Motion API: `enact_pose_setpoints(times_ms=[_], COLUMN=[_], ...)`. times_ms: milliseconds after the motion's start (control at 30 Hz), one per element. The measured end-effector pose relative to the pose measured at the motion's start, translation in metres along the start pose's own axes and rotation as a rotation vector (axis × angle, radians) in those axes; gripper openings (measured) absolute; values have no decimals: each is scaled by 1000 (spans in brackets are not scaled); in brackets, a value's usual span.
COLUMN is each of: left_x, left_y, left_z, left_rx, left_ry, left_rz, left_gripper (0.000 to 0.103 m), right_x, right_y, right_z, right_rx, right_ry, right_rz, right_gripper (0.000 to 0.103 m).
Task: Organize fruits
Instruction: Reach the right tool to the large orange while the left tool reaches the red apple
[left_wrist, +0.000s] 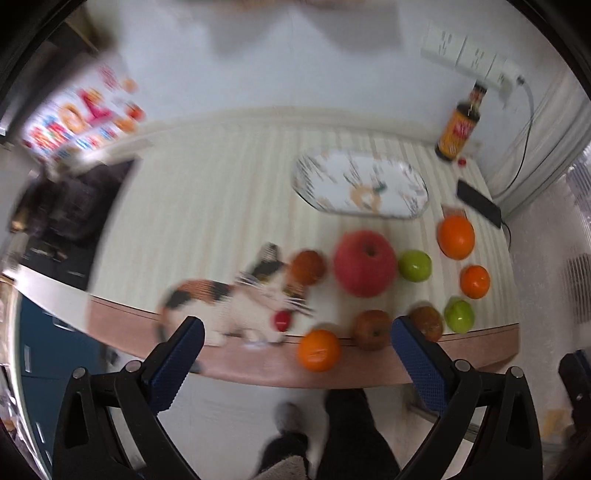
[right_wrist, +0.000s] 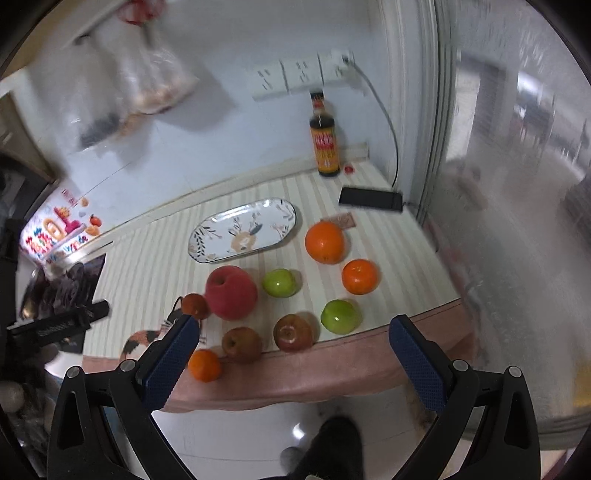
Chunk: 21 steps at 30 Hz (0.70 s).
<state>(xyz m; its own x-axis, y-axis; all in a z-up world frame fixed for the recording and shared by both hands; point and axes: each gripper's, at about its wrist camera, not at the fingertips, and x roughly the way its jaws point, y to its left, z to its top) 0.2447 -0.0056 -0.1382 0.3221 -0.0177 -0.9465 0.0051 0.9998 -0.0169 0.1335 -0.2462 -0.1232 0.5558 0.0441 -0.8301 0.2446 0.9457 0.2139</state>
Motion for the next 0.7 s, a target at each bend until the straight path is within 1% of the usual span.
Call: enact_pose_setpoints(times_ms=[67, 133, 200, 300, 333, 467, 533, 700], left_x=[41, 75, 104, 146, 160, 198, 213, 238], left_y=[-16, -29, -41, -55, -59, -67, -72, -80], left_z=[25, 43, 56, 71, 76, 85, 86, 84], left_rx=[-16, -32, -49, -84, -94, -111, -111, -114], left_ry=[102, 181, 238, 320, 350, 435, 464, 518], left_rz=[-40, -49, -58, -51, -39, -2, 15, 19], left_gripper=[103, 103, 103, 103, 103, 103, 103, 103], right_x=[31, 63, 94, 141, 157, 206, 226, 261], right_y=[-11, -22, -31, -41, -45, -54, -53, -53], right_z=[17, 35, 54, 83, 92, 118, 126, 137], right_rx=[5, 6, -4, -37, -43, -54, -69, -88], right_ry=[33, 79, 121, 174, 196, 273, 301, 361], right_rz=[14, 33, 54, 55, 58, 64, 60, 53], right_gripper=[103, 103, 103, 103, 103, 103, 103, 103])
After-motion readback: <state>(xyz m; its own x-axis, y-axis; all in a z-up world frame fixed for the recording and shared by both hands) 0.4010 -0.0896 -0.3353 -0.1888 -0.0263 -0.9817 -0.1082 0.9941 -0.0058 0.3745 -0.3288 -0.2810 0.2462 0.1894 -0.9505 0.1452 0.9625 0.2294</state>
